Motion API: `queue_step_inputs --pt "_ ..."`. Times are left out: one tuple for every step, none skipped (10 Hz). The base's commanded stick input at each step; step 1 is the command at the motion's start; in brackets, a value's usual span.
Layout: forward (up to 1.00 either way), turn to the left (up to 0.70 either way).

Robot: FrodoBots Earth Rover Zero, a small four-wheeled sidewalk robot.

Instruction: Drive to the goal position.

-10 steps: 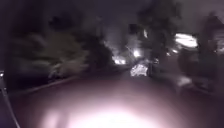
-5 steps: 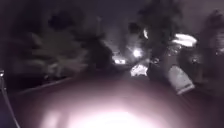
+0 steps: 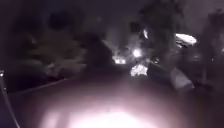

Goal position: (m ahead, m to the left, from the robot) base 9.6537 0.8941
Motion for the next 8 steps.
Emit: queue_step_inputs --pt "0.50 0.00" --pt "0.50 0.00" --pt "0.50 0.10" --pt "0.50 -0.09" --pt "0.50 -0.50" --pt "0.50 -0.38" --pt "0.50 -0.02" --pt "0.50 0.00"
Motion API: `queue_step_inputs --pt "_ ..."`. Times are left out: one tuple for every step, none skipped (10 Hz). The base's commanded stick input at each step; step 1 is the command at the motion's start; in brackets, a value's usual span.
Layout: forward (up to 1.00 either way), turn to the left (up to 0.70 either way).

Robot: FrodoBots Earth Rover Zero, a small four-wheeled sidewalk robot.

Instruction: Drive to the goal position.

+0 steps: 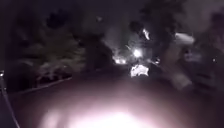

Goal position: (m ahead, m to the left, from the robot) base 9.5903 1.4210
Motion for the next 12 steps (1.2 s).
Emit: queue_step_inputs --pt "0.50 0.00" --pt "0.50 0.00" --pt "0.50 0.00" --pt "0.50 0.00" --pt "0.50 0.00" --pt "0.50 0.00" --pt "0.50 0.00" --pt "0.50 0.00" --pt "0.50 0.00" --pt "0.50 0.00" --pt "0.50 0.00" --pt "0.50 0.00"
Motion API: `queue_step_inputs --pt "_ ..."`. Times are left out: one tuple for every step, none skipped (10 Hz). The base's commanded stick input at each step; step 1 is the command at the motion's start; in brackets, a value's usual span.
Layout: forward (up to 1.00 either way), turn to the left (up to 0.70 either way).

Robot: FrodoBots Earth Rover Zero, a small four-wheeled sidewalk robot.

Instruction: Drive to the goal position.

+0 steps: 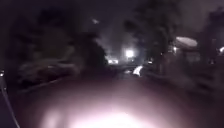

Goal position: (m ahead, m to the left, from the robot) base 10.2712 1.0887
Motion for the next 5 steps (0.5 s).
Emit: queue_step_inputs --pt "0.50 0.00" --pt "0.50 0.00" --pt "0.50 0.00" --pt "0.50 0.00" --pt "0.50 0.00"
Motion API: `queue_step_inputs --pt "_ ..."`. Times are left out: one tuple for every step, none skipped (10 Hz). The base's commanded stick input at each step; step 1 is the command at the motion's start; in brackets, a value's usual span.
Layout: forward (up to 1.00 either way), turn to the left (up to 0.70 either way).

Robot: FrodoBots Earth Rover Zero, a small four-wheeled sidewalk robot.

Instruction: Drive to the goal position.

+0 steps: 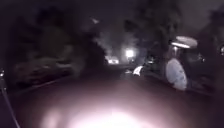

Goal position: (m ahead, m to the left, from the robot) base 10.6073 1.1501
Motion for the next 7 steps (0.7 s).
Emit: queue_step_inputs --pt "0.50 0.00" --pt "0.50 0.00" --pt "0.50 0.00" --pt "0.50 0.00" --pt "0.50 0.00" --pt "0.50 0.00" --pt "0.50 0.00"
